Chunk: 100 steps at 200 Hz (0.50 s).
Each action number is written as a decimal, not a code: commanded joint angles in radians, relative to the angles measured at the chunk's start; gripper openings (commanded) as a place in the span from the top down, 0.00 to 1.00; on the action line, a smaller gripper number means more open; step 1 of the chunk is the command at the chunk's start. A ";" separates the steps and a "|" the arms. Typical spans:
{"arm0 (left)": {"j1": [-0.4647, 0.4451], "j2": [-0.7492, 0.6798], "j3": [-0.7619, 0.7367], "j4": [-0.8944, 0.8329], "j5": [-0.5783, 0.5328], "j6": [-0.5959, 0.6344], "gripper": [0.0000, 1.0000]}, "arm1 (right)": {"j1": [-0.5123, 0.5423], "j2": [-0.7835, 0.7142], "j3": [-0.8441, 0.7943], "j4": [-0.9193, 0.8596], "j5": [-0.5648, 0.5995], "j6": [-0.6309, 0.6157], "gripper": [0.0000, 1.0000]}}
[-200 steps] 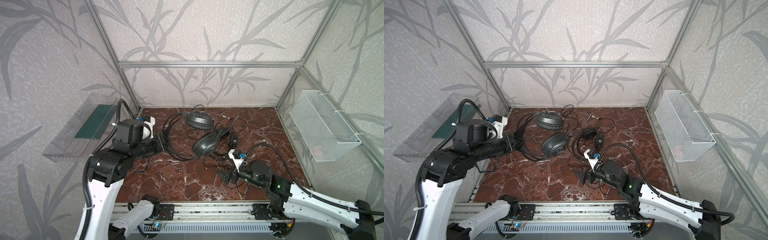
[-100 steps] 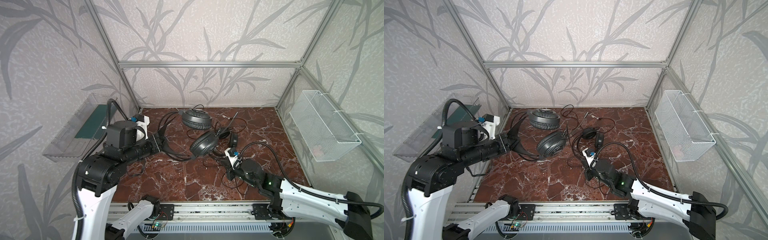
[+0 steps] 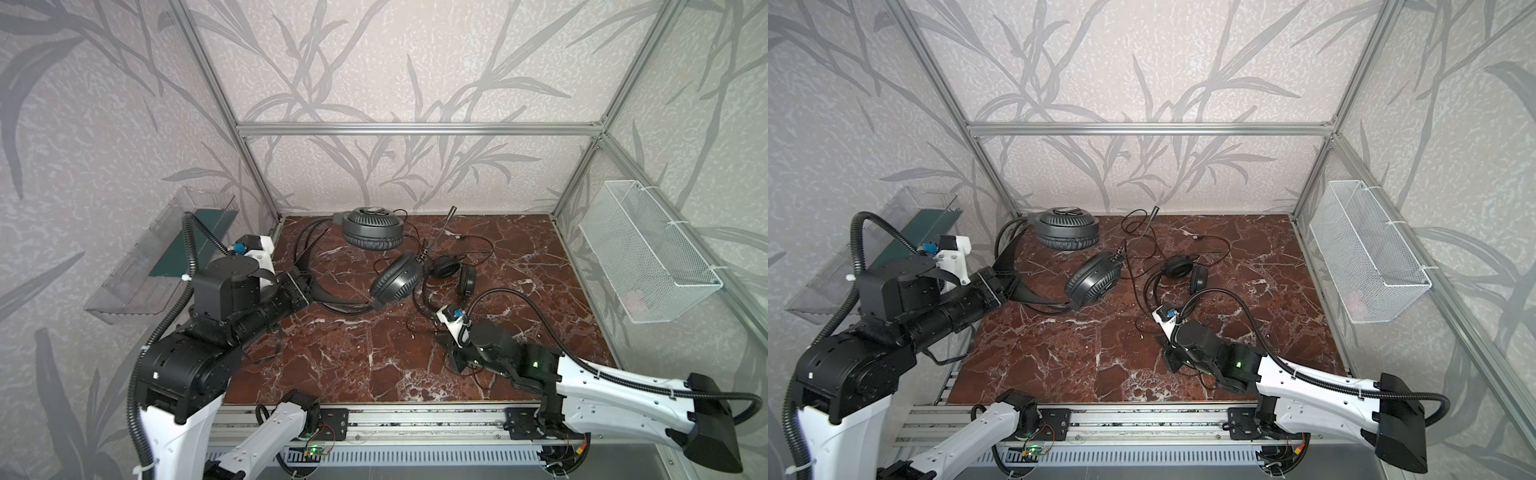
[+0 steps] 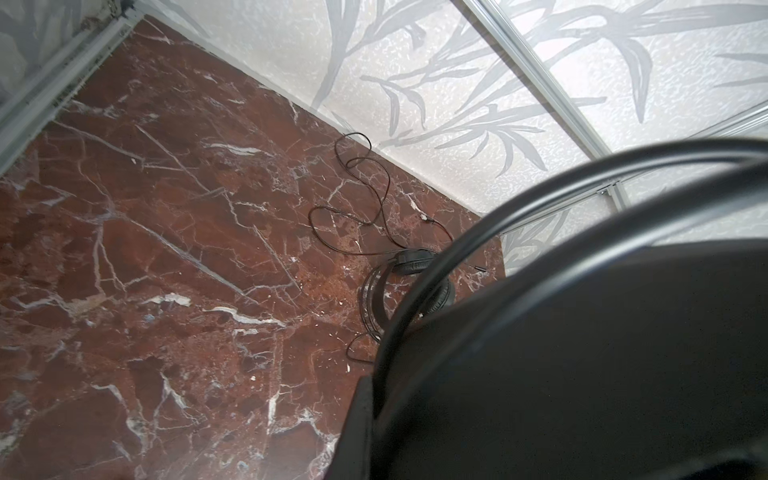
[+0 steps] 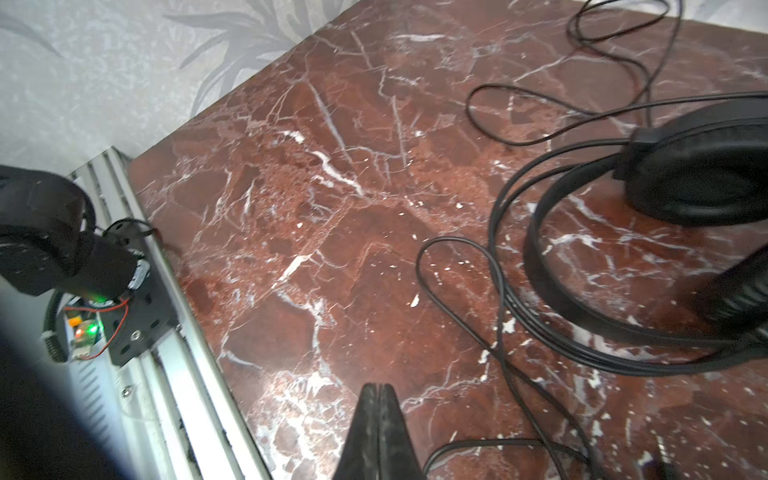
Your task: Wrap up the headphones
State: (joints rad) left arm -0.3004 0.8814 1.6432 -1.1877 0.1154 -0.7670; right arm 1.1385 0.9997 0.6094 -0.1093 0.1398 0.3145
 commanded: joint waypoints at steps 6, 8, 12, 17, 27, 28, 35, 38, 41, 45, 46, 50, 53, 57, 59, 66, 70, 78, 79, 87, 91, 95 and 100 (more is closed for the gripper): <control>0.000 0.016 -0.035 0.157 0.073 -0.130 1.00 | 0.047 0.067 0.064 -0.094 0.026 -0.009 1.00; 0.000 0.018 -0.038 0.157 0.075 -0.132 1.00 | 0.050 0.071 0.069 -0.098 0.028 -0.008 1.00; 0.000 0.020 -0.040 0.157 0.079 -0.136 1.00 | 0.056 0.083 0.080 -0.102 0.034 -0.007 1.00; 0.000 0.024 -0.044 0.156 0.085 -0.140 1.00 | 0.064 0.099 0.093 -0.109 0.040 -0.005 1.00; 0.001 0.032 -0.049 0.151 0.094 -0.143 1.00 | 0.079 0.130 0.123 -0.139 0.056 -0.004 1.00; 0.001 0.032 -0.049 0.149 0.094 -0.144 1.00 | 0.081 0.134 0.125 -0.141 0.058 -0.005 1.00; 0.002 0.039 -0.052 0.138 0.091 -0.147 1.00 | 0.098 0.157 0.150 -0.164 0.078 -0.009 1.00; 0.003 0.042 -0.054 0.133 0.092 -0.146 1.00 | 0.106 0.168 0.161 -0.175 0.089 -0.011 1.00; 0.003 0.045 -0.056 0.130 0.093 -0.146 1.00 | 0.115 0.178 0.173 -0.187 0.102 -0.014 1.00; 0.004 0.049 -0.059 0.124 0.092 -0.146 1.00 | 0.127 0.192 0.189 -0.202 0.119 -0.020 1.00; 0.004 0.049 -0.059 0.123 0.093 -0.146 1.00 | 0.131 0.196 0.192 -0.204 0.124 -0.022 1.00; 0.004 0.051 -0.062 0.119 0.094 -0.146 1.00 | 0.145 0.210 0.208 -0.222 0.141 -0.029 1.00; 0.006 0.053 -0.066 0.117 0.094 -0.146 1.00 | 0.154 0.221 0.219 -0.235 0.157 -0.034 1.00; 0.006 0.054 -0.072 0.117 0.096 -0.145 1.00 | 0.167 0.236 0.234 -0.249 0.176 -0.038 1.00; 0.006 0.056 -0.075 0.117 0.096 -0.144 1.00 | 0.172 0.243 0.242 -0.257 0.185 -0.041 1.00; 0.008 0.059 -0.085 0.112 0.098 -0.144 1.00 | 0.193 0.267 0.270 -0.287 0.209 -0.048 1.00; 0.008 0.064 -0.089 0.110 0.099 -0.143 1.00 | 0.201 0.277 0.286 -0.301 0.221 -0.053 1.00; 0.010 0.074 -0.098 0.105 0.108 -0.138 1.00 | 0.224 0.302 0.313 -0.326 0.242 -0.063 1.00; 0.010 0.075 -0.099 0.104 0.109 -0.136 1.00 | 0.226 0.305 0.317 -0.329 0.243 -0.065 1.00; 0.012 0.088 -0.104 0.094 0.120 -0.131 1.00 | 0.246 0.327 0.342 -0.348 0.260 -0.073 1.00; 0.012 0.096 -0.105 0.088 0.124 -0.127 1.00 | 0.256 0.337 0.355 -0.357 0.268 -0.079 1.00; 0.013 0.104 -0.104 0.082 0.128 -0.123 1.00 | 0.264 0.347 0.366 -0.365 0.275 -0.084 1.00; 0.014 0.111 -0.106 0.078 0.135 -0.113 1.00 | 0.274 0.358 0.382 -0.375 0.282 -0.092 1.00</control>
State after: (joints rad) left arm -0.2962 0.9737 1.5322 -1.1553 0.1925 -0.8516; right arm 1.3632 1.3113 0.9249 -0.3595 0.3336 0.2737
